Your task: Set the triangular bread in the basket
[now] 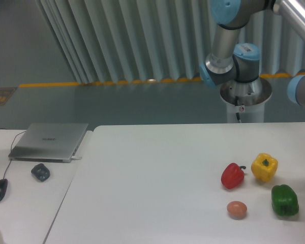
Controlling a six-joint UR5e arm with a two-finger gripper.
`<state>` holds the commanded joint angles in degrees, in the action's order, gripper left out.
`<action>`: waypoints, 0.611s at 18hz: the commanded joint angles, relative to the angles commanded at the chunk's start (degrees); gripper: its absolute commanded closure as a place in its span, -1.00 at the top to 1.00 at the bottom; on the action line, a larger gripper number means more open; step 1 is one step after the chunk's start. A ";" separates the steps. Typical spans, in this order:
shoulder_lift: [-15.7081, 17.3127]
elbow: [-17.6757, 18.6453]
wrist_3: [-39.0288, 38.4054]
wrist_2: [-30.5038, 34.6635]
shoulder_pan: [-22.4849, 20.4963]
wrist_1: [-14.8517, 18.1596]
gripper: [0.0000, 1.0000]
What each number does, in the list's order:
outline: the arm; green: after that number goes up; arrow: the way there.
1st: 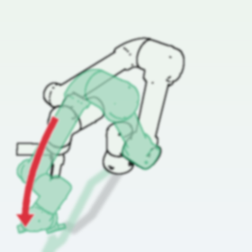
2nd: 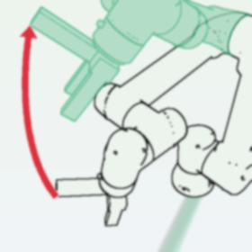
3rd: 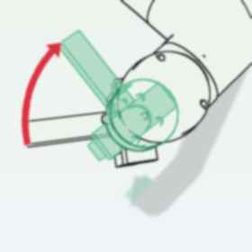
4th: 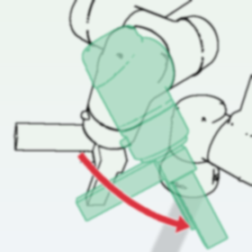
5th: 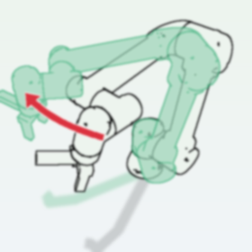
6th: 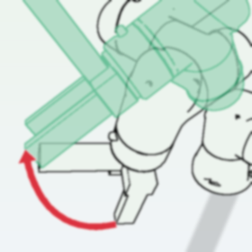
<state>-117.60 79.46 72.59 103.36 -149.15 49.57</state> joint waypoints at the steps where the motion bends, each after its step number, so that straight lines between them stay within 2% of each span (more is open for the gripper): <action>1: -0.26 -0.26 0.00 0.09 0.00 0.00 -0.38; 8: -1.06 0.08 0.00 0.09 0.09 0.00 -0.22; 9: -1.32 0.00 0.00 0.00 0.09 0.00 -0.06; 10: -1.41 0.00 0.09 0.00 0.09 0.00 0.30; 11: -1.50 -0.09 0.09 0.00 0.09 0.00 0.37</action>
<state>-119.09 79.37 72.69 103.36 -149.06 49.57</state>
